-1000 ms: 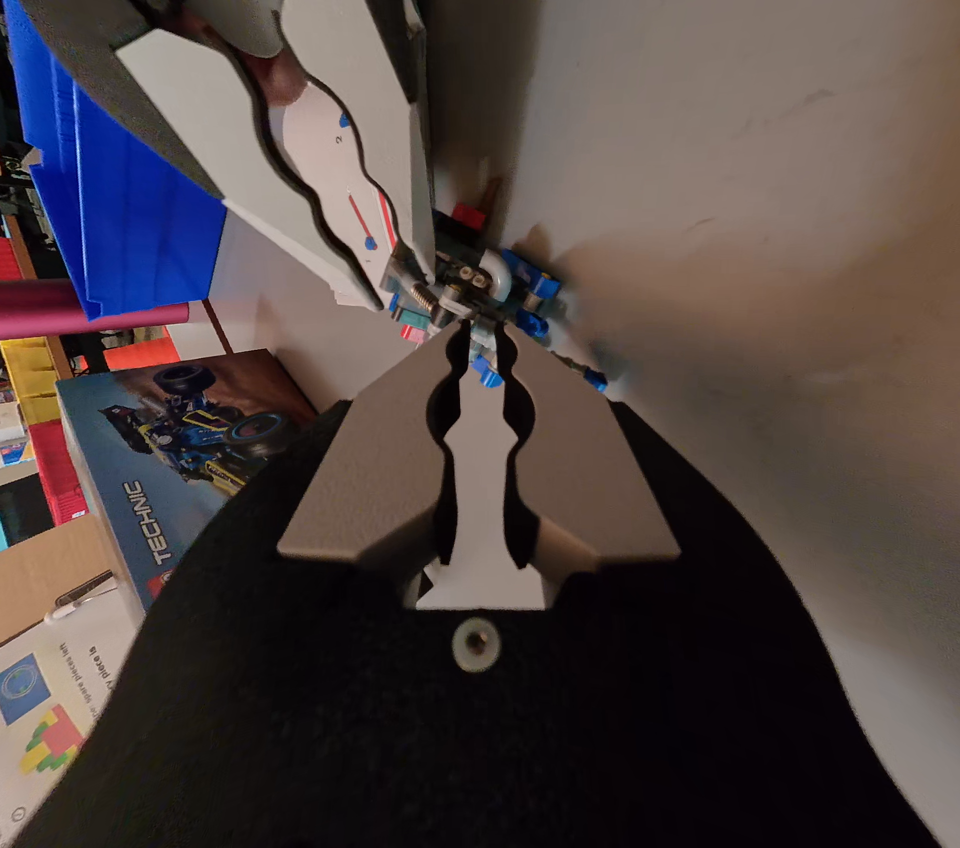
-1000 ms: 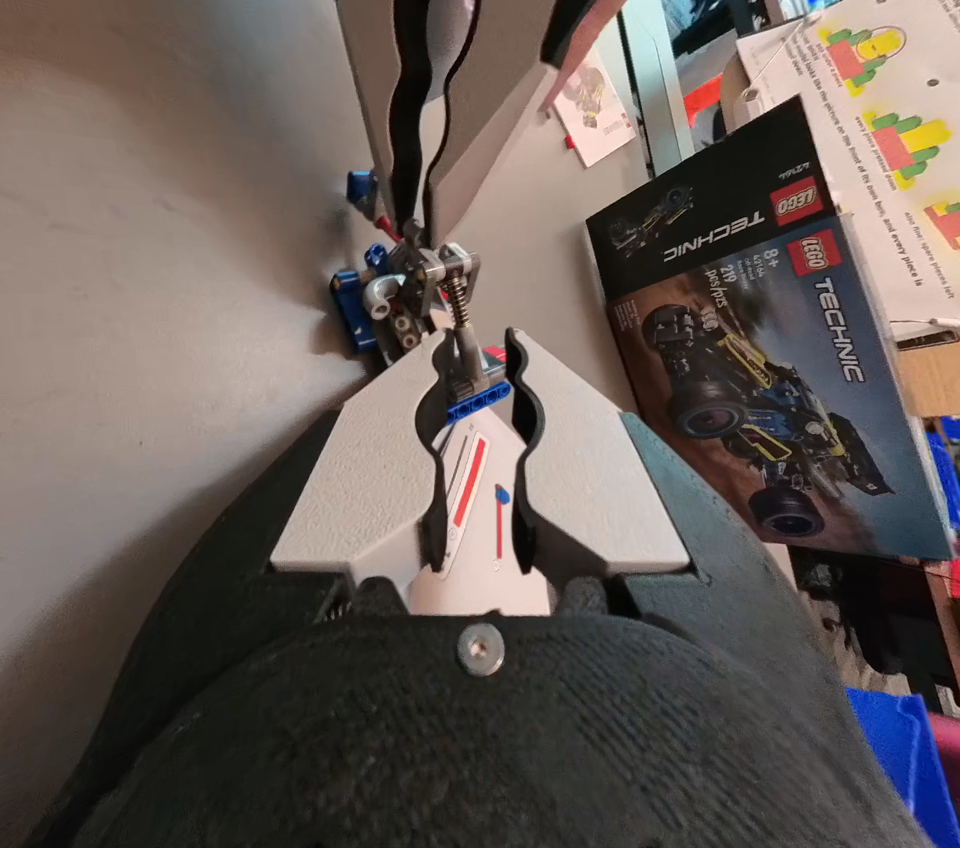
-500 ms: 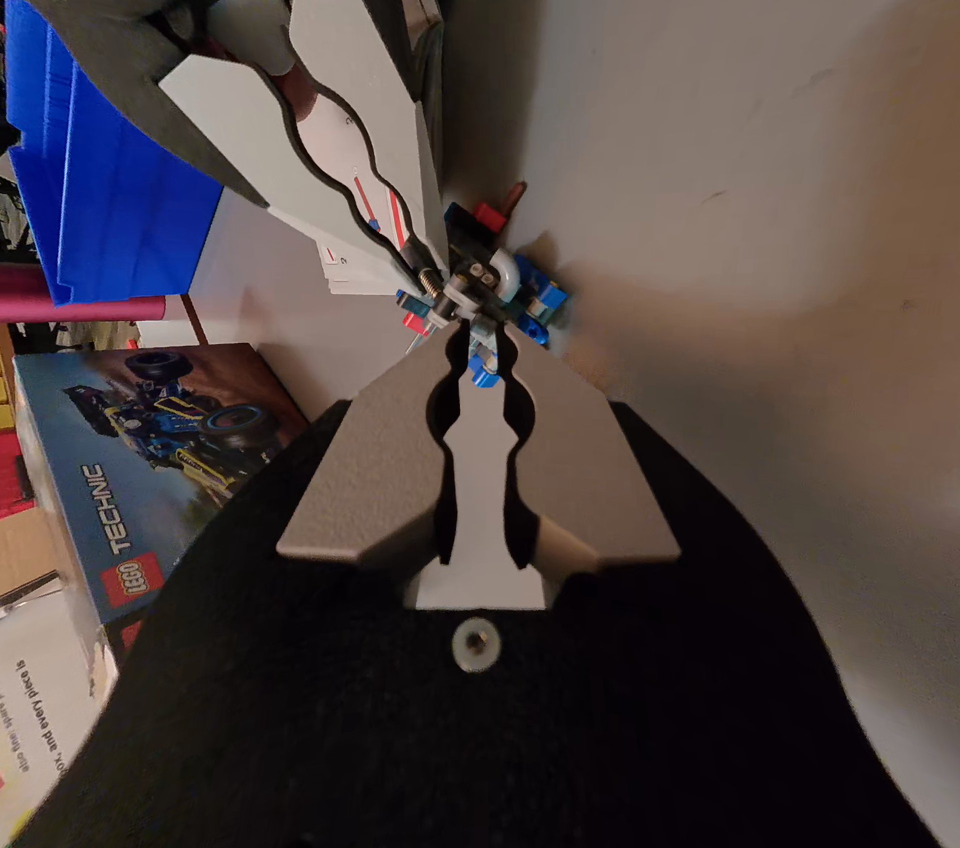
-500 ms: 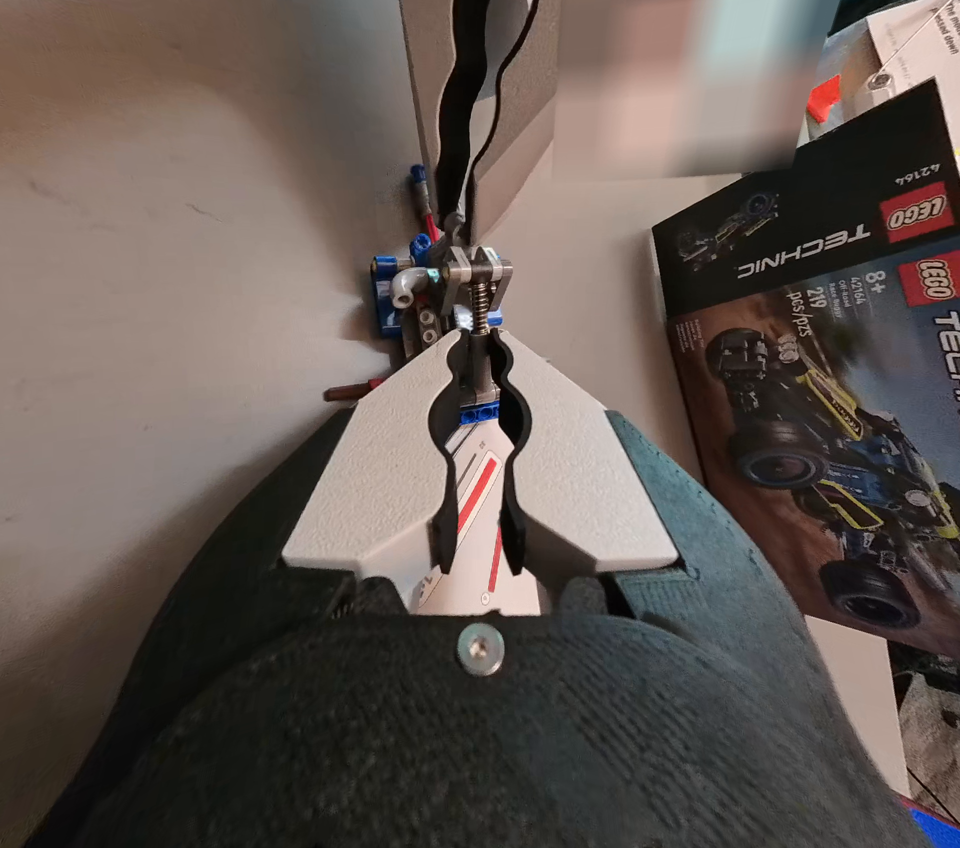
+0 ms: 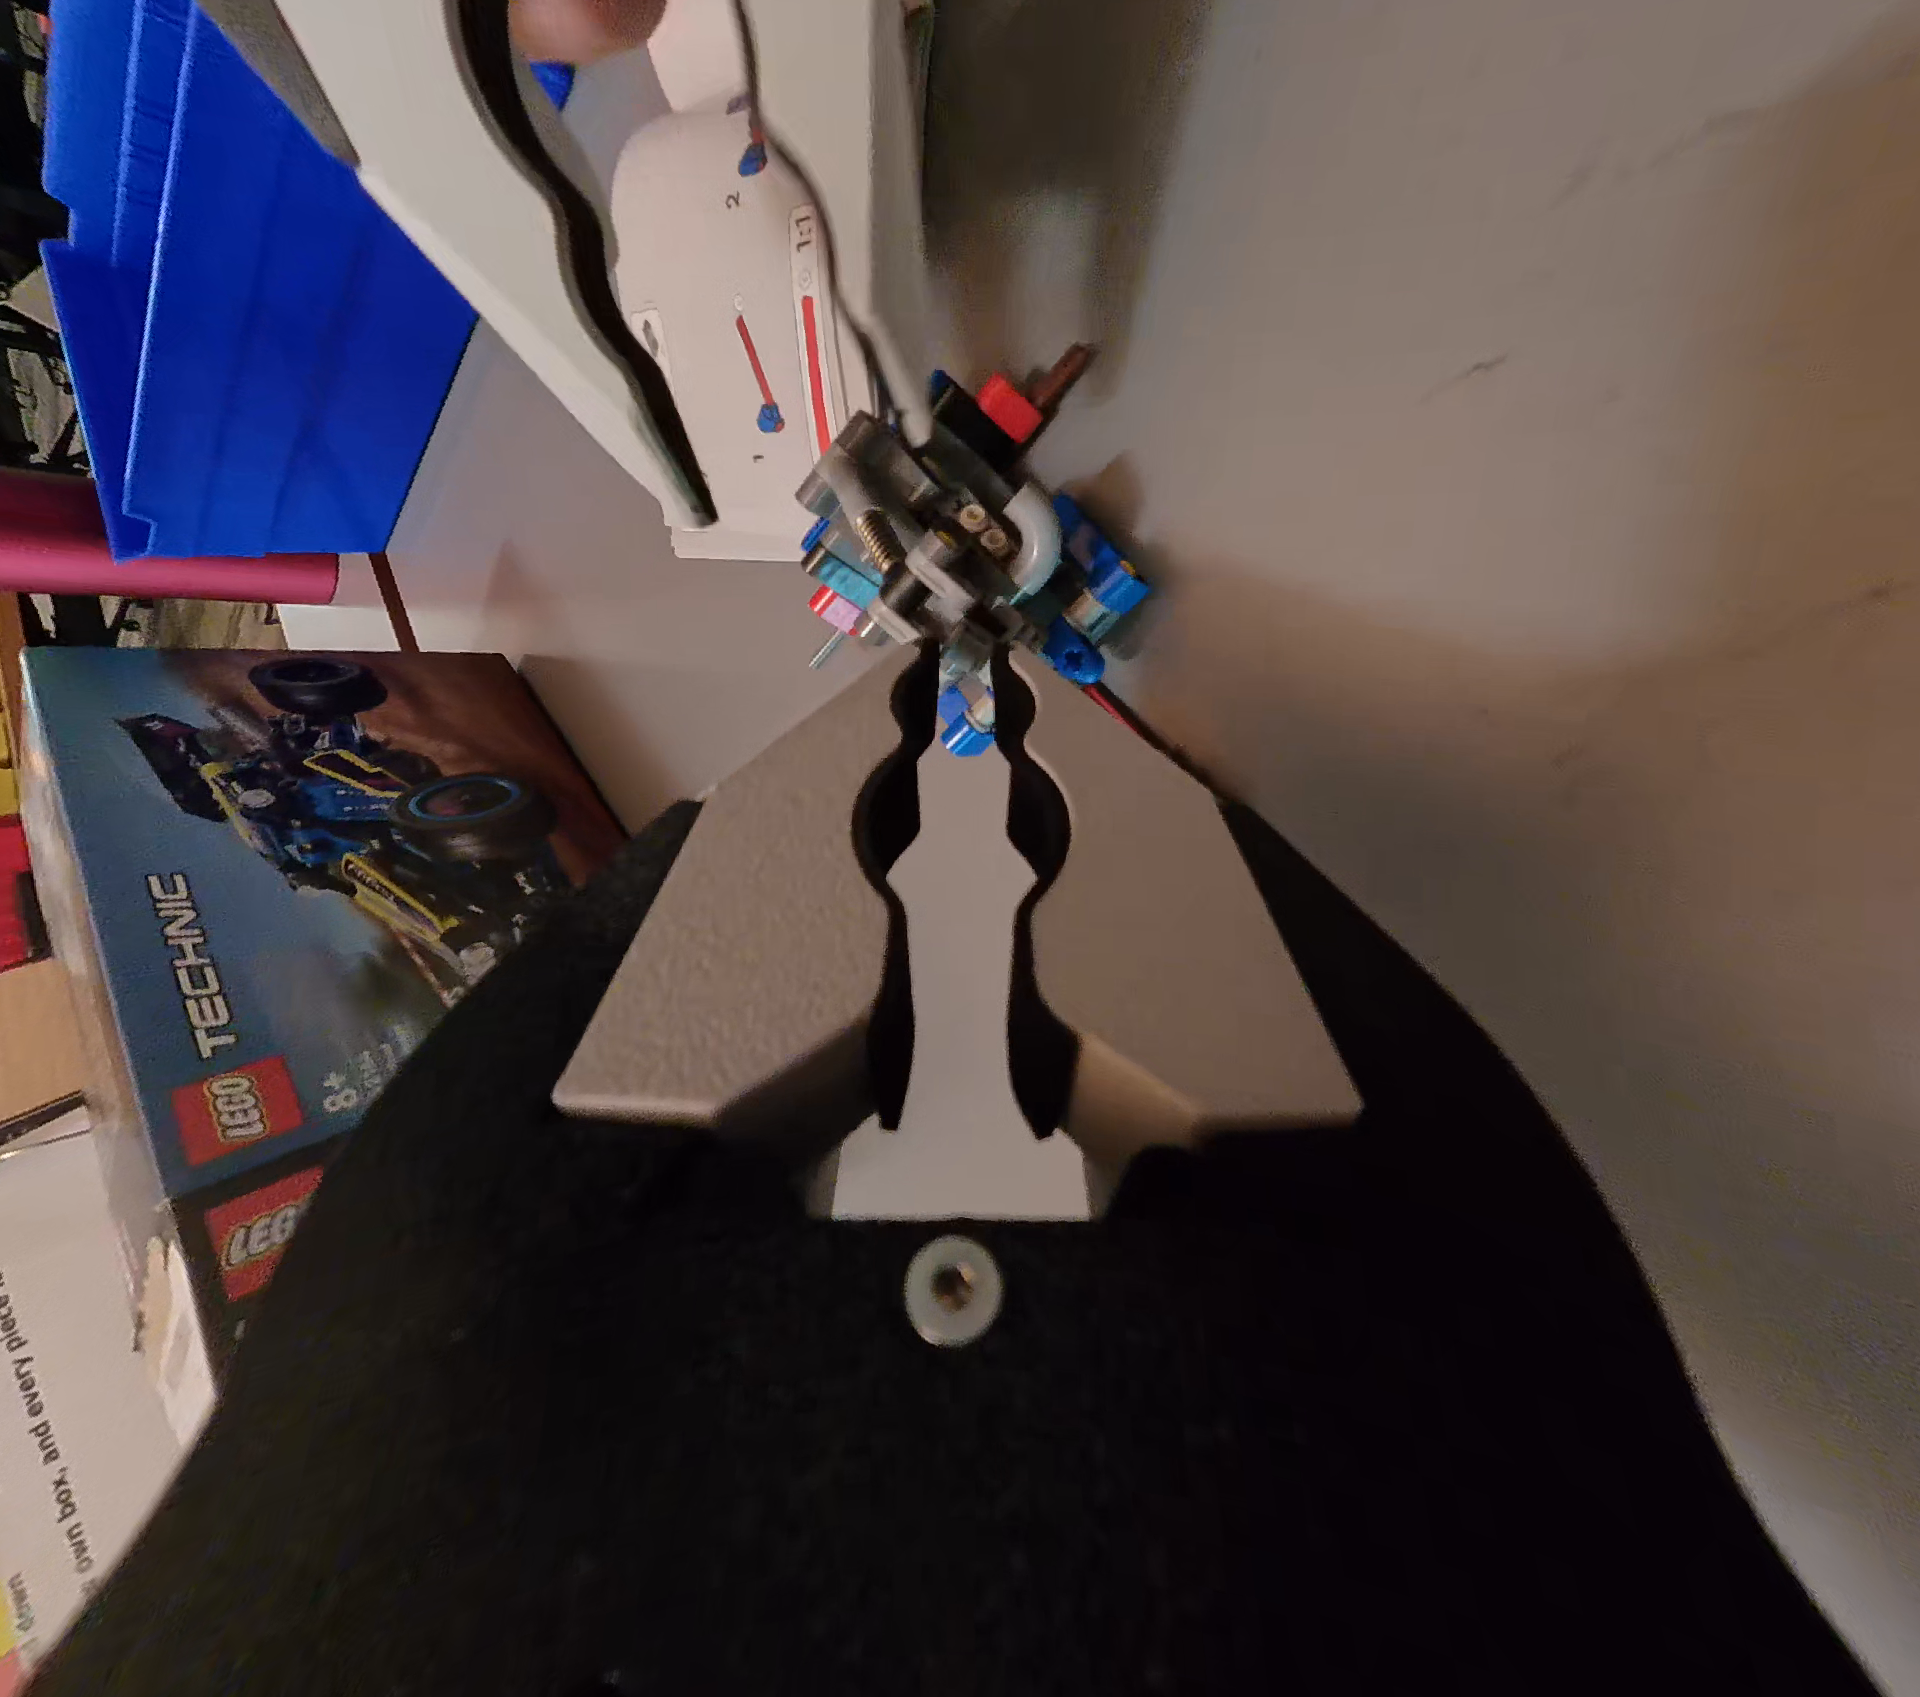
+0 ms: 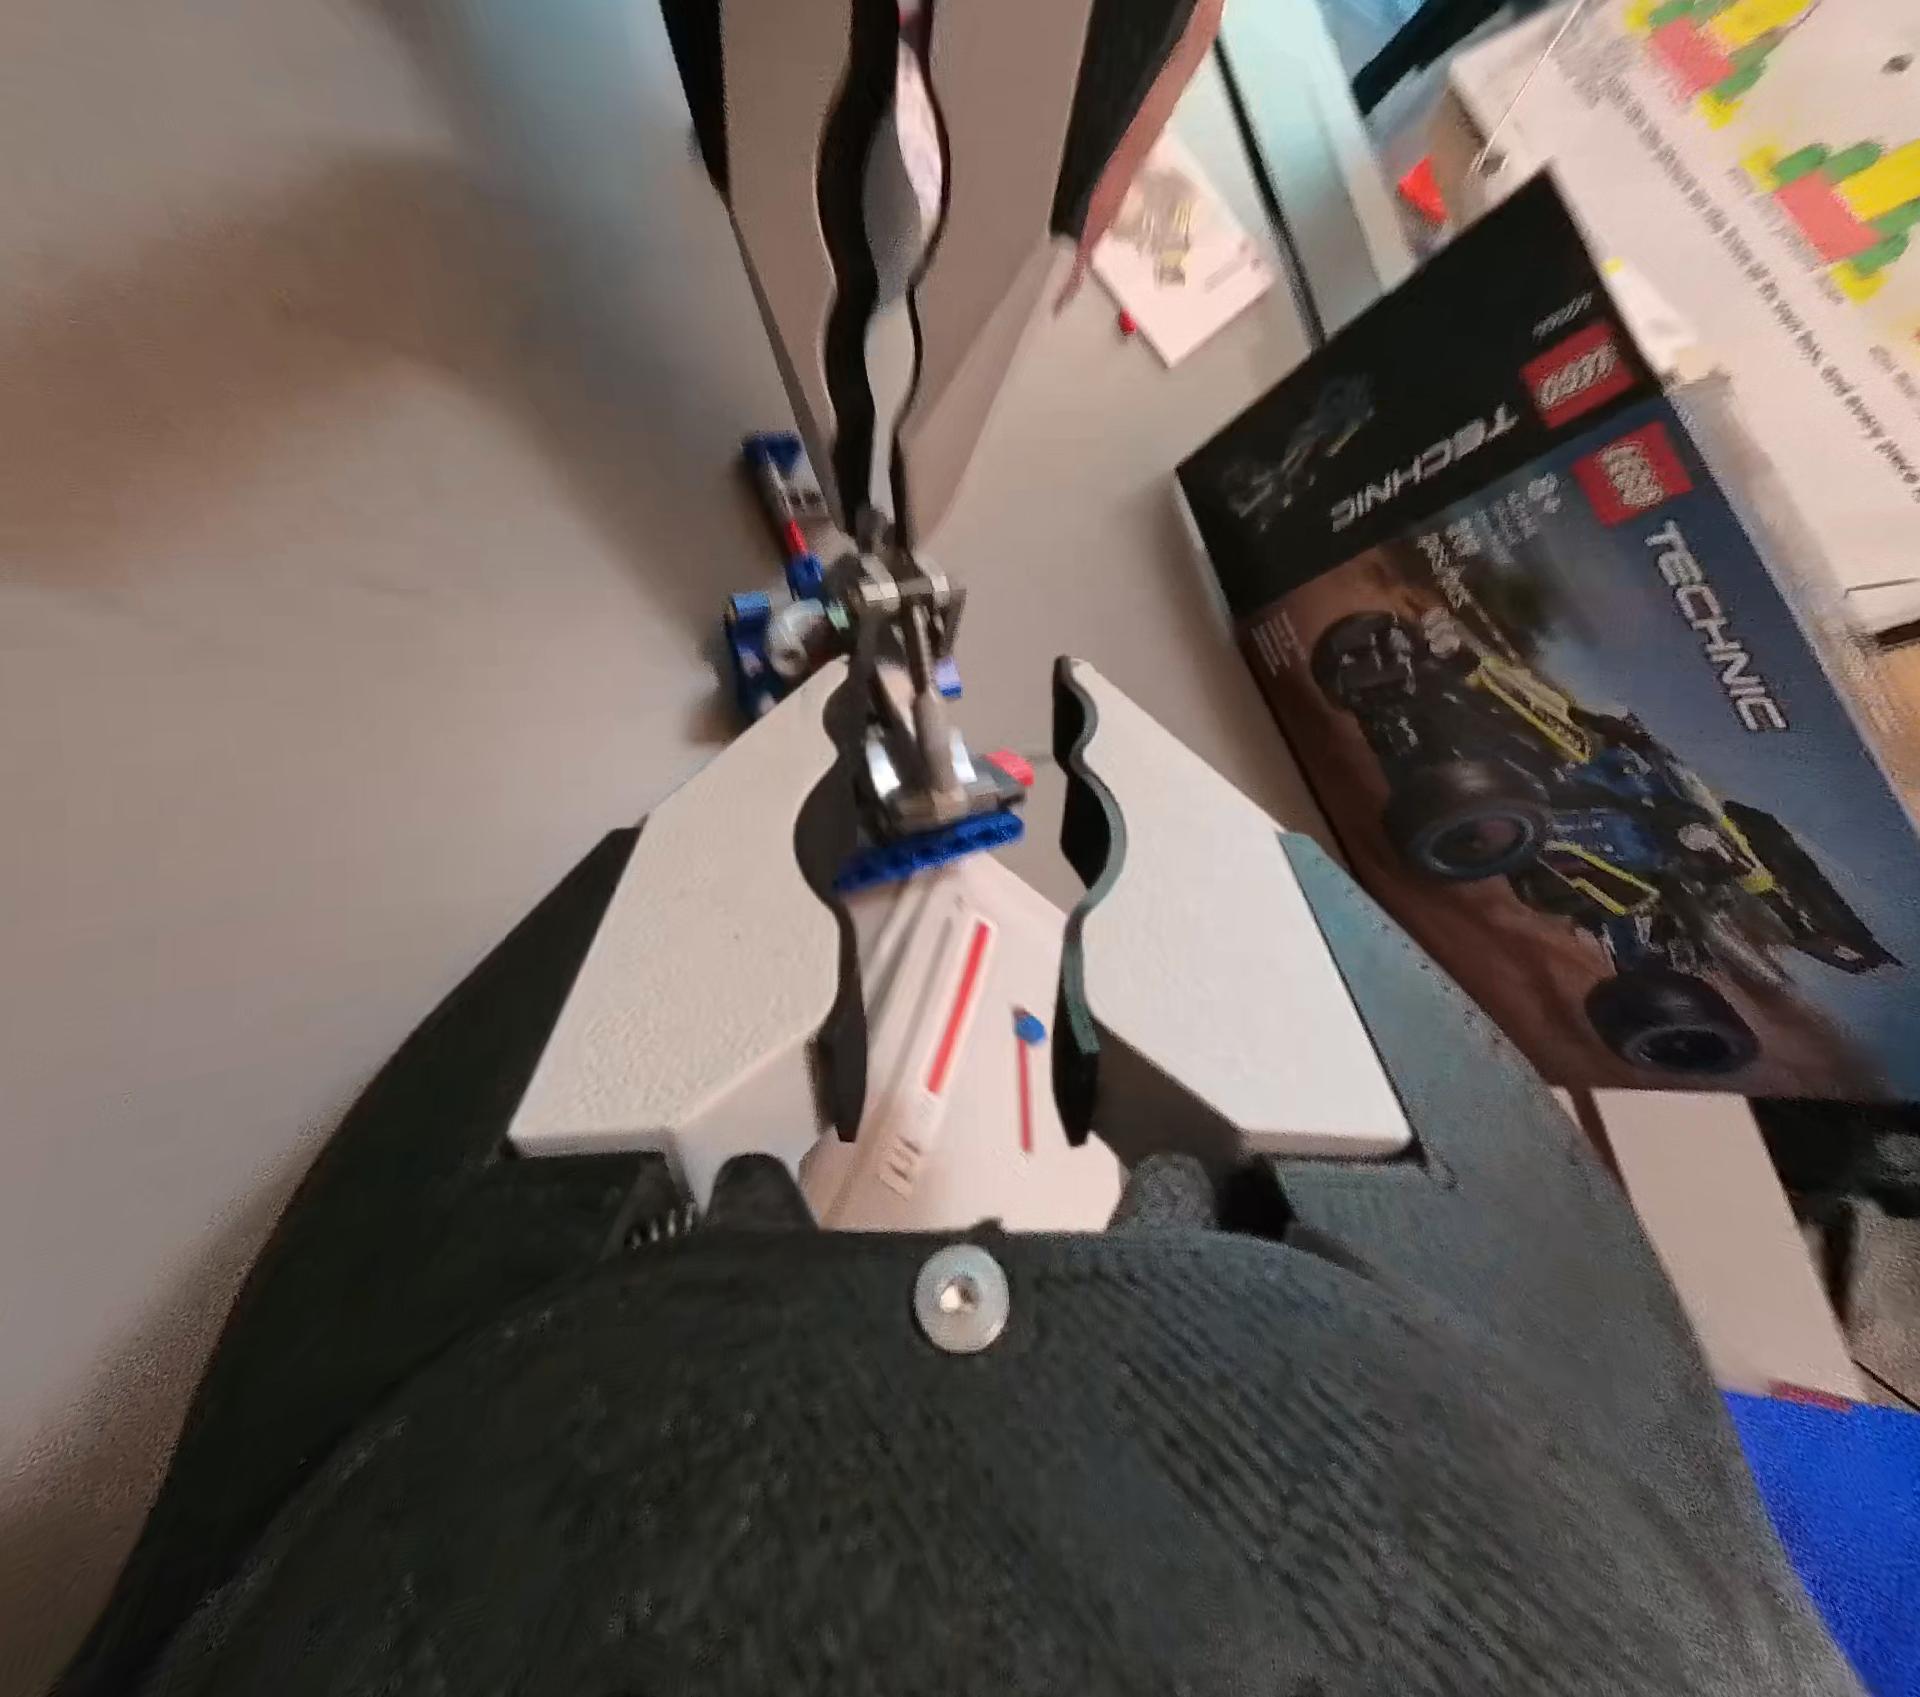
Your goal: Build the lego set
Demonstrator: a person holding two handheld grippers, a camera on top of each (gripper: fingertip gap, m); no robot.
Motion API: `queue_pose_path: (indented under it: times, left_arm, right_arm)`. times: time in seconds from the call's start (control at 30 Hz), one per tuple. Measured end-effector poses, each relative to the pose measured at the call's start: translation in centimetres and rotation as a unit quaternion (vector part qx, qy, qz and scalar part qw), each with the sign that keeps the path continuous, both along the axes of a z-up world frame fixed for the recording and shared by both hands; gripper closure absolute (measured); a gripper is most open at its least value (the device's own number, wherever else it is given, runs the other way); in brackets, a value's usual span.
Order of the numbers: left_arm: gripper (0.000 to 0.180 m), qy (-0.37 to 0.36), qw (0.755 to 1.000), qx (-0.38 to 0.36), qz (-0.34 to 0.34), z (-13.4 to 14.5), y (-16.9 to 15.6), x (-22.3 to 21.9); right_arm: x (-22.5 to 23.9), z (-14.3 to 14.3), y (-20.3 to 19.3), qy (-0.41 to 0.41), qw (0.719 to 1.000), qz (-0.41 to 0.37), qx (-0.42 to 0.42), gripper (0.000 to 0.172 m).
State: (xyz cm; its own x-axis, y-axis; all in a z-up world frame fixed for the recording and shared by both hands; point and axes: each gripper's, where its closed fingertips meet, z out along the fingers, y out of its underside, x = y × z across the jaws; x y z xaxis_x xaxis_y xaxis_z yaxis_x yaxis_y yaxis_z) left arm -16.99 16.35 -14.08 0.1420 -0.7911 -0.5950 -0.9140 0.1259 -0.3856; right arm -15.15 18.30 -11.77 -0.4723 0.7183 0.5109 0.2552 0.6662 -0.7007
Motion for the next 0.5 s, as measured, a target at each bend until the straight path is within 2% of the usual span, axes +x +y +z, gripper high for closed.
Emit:
queue_pose_path:
  times: [0.1,0.17,0.27,0.4,0.5]
  left_arm:
    - [0.173,-0.013,1.000,-0.004,0.008,0.0,0.0,-0.1]
    - [0.173,-0.032,0.999,-0.014,0.019,-0.1,0.0,-0.2]
    - [0.174,-0.064,0.996,-0.036,0.049,-0.1,0.1,-0.5]
    - [0.174,-0.094,0.991,-0.058,0.078,-0.2,0.1,-0.8]
    - [0.174,-0.104,0.987,-0.074,0.093,-0.4,0.1,-0.6]
  right_arm:
    - [-0.4,0.6,-2.4,0.028,0.999,0.000,-0.021,0.131]
    - [-0.9,-0.7,-2.3,0.014,0.999,-0.025,0.030,0.129]
    - [-1.9,-0.8,-1.7,0.032,0.992,-0.096,0.078,0.115]
    - [-2.3,-0.4,-2.5,0.079,0.981,-0.177,0.016,0.115]
    - [-1.8,-1.8,-0.8,0.074,0.969,-0.220,0.082,0.122]
